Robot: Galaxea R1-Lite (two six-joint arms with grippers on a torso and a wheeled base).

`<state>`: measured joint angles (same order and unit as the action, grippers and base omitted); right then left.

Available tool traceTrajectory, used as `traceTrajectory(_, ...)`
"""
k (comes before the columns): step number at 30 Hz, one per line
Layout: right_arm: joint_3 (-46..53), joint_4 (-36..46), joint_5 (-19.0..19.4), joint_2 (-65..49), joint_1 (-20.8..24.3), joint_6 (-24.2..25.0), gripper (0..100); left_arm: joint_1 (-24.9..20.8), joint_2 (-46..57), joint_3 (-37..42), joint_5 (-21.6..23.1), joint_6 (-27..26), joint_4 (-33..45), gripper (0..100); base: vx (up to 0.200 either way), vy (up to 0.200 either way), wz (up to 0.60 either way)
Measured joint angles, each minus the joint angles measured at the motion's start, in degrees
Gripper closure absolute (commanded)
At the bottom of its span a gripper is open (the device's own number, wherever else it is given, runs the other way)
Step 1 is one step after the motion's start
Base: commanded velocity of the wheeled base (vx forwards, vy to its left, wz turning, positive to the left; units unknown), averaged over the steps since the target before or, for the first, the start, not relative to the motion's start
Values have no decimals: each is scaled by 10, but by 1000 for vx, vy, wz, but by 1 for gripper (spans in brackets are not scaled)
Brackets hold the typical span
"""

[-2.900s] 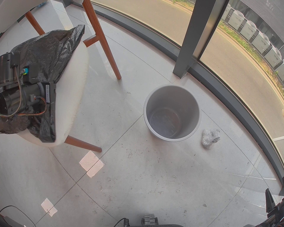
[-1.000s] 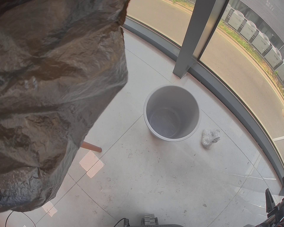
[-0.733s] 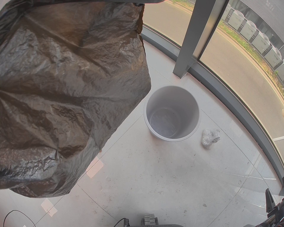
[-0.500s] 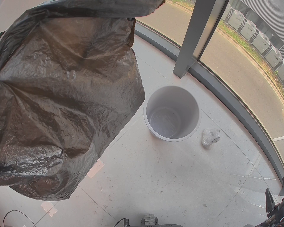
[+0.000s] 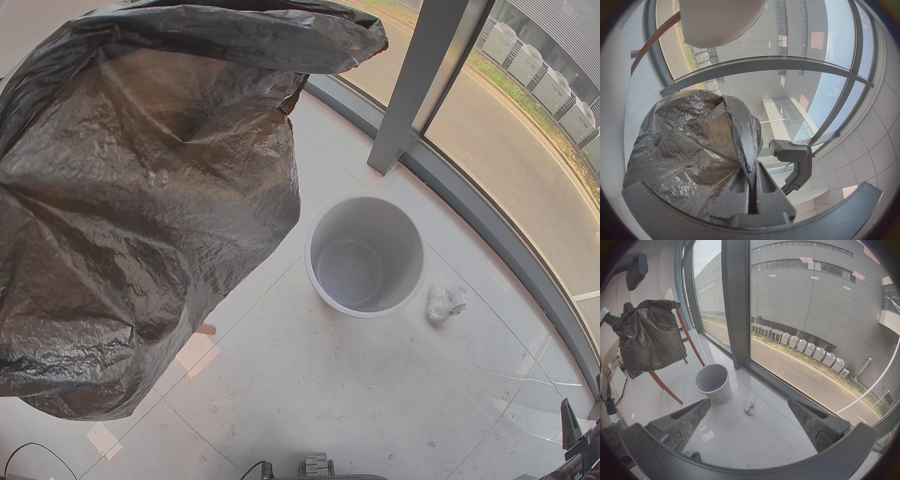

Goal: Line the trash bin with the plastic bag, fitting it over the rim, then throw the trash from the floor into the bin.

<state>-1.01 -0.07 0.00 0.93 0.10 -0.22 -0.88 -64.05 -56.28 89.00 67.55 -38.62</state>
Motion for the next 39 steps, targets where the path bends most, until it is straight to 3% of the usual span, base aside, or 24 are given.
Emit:
traceTrajectory(8, 0, 0, 0, 0, 0, 0, 0, -1, 19, 46, 0, -13, -8, 100, 0, -150, 0)
traceTrajectory(13, 0, 0, 0, 0, 0, 0, 0, -7, 33, 78, 0, -12, -61, 100, 0, -200, 0)
traceTrajectory(22, 0, 0, 0, 0, 0, 0, 0, -12, 26, 81, 0, -7, -79, 100, 0, -156, 0)
traceTrajectory(26, 0, 0, 0, 0, 0, 0, 0, -15, 10, 70, 0, 23, -79, 100, 0, 0, 0)
traceTrajectory(34, 0, 0, 0, 0, 0, 0, 0, -56, -13, 62, 0, 140, -79, 100, 0, 0, 0)
traceTrajectory(39, 0, -1, 0, 0, 0, 1, 0, -66, -40, 58, 0, 149, -89, 100, 0, 0, 0)
